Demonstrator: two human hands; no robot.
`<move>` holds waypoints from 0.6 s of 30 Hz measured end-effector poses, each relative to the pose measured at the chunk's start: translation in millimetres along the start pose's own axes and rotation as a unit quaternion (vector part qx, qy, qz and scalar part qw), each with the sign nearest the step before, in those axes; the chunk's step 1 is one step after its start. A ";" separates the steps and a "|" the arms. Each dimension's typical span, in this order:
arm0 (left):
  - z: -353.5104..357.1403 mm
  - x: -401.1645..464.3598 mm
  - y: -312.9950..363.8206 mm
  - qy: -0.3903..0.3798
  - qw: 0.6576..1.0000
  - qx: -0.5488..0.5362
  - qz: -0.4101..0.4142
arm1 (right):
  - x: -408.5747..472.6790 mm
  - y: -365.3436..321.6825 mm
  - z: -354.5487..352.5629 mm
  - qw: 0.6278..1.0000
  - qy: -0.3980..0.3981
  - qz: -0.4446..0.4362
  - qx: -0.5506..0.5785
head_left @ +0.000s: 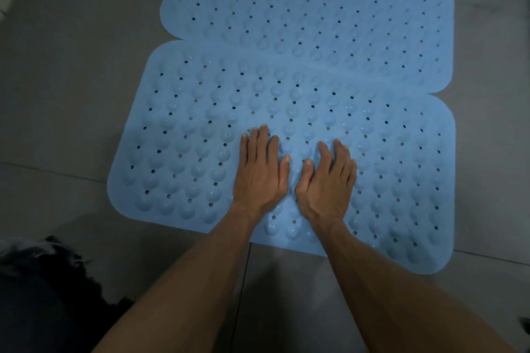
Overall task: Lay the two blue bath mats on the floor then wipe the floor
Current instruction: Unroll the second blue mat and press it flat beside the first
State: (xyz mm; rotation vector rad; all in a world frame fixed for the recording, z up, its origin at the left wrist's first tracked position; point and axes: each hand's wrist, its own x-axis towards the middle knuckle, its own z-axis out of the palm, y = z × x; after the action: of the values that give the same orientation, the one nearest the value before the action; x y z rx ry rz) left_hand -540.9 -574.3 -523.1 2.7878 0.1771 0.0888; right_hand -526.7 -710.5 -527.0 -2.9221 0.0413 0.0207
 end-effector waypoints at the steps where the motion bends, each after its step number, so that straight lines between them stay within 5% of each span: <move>1: -1.0 -0.1 0.8 -0.006 1.000 0.003 -0.003 | 0.2 -0.7 -1.4 1.000 -0.003 0.002 -0.002; 18: 0.9 3.7 3.7 -0.046 0.998 0.046 -0.012 | 0.9 -5.2 -8.6 0.999 -0.019 0.017 0.022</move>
State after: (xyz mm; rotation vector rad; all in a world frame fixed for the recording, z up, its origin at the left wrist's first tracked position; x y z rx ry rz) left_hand -536.7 -577.6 -522.5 2.8740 0.1954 -0.0539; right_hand -525.6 -707.3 -517.6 -2.8750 0.0833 0.0793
